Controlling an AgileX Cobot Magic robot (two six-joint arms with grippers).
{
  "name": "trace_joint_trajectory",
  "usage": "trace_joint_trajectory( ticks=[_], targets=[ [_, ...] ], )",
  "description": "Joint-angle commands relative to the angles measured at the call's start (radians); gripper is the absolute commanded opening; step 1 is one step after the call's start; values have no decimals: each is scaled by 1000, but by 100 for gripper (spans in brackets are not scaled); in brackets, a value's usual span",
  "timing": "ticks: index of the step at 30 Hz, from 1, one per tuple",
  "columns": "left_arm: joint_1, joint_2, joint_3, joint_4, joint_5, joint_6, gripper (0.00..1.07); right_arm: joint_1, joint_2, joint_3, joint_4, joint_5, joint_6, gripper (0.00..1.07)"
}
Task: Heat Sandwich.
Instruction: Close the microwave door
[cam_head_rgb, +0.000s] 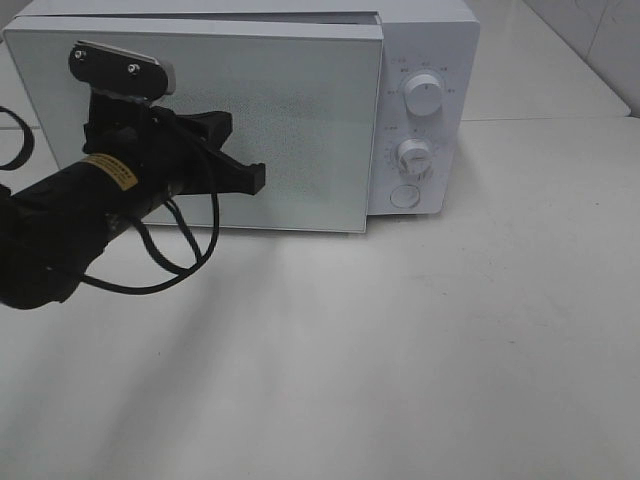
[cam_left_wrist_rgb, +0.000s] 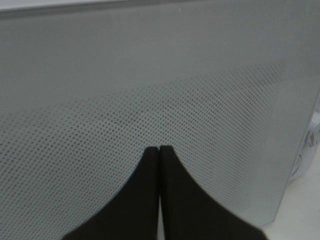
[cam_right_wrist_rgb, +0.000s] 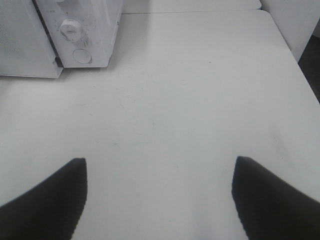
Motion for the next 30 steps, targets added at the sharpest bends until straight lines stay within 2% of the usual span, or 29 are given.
trace_joint_trajectory(
  ticks=[1, 6, 10, 20, 24, 30],
  targets=[
    [-17, 15, -37, -39, 7, 5, 0, -8, -27, 0, -1, -14, 8, 76],
    [-28, 46, -108, -45, 39, 14, 0, -8, -27, 0, -1, -14, 8, 76],
    [-28, 80, -178, -110, 62, 59, 0, -8, -27, 0, -1, -15, 8, 76],
    [-28, 134, -287, -139, 82, 66, 0, -8, -27, 0, -1, -15, 8, 76],
    [-28, 155, -351, -232, 107, 145, 0, -8, -27, 0, -1, -15, 8, 76],
    [-26, 168, -375, -268, 111, 154, 0, -8, -27, 0, -1, -15, 8, 76]
  ],
)
